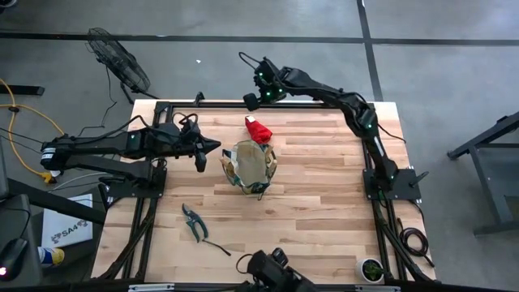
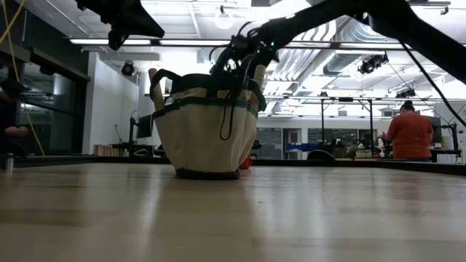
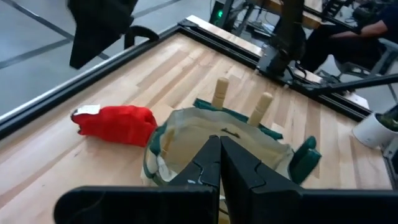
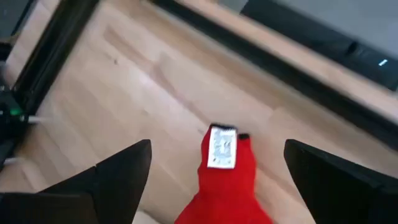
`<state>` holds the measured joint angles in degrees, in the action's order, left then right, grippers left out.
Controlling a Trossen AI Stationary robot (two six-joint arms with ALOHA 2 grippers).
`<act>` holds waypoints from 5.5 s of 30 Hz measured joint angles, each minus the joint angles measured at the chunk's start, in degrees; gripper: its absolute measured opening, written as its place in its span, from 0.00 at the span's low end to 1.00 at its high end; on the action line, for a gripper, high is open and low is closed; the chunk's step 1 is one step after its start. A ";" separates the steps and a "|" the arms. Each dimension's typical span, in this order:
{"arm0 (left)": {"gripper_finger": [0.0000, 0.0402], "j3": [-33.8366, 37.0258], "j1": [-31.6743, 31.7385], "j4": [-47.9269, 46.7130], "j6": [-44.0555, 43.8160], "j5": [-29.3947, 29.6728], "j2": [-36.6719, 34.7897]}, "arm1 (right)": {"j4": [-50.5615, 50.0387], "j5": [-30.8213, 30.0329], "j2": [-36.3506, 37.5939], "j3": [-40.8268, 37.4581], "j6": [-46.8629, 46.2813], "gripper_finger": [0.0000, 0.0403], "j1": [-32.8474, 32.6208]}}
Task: Pick & Place Garden tools in Gardening bag
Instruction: Put the red gloves into the brown gardening bag, then adjust the brown gardening bag
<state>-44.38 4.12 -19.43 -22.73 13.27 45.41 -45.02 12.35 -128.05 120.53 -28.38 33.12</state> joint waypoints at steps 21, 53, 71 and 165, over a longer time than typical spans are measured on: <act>0.00 0.00 0.00 -1.71 -0.23 -2.40 -0.24 | -1.12 4.85 -8.21 -0.09 -5.13 0.88 -1.78; 0.00 0.00 0.00 -1.76 -0.32 -3.93 -0.24 | -4.63 3.06 -9.37 -0.17 -5.90 0.19 -3.52; 0.00 -0.02 -0.02 -1.71 -1.35 -6.33 -0.74 | -6.00 -0.06 0.63 -0.15 -3.32 0.01 -3.12; 0.00 -0.02 0.00 -4.75 -0.06 -8.19 -0.72 | -11.80 -9.84 9.26 -0.63 -20.65 0.33 -29.34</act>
<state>-44.40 4.12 -24.18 -22.79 5.08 44.69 -56.83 2.51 -118.79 119.90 -49.03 3.79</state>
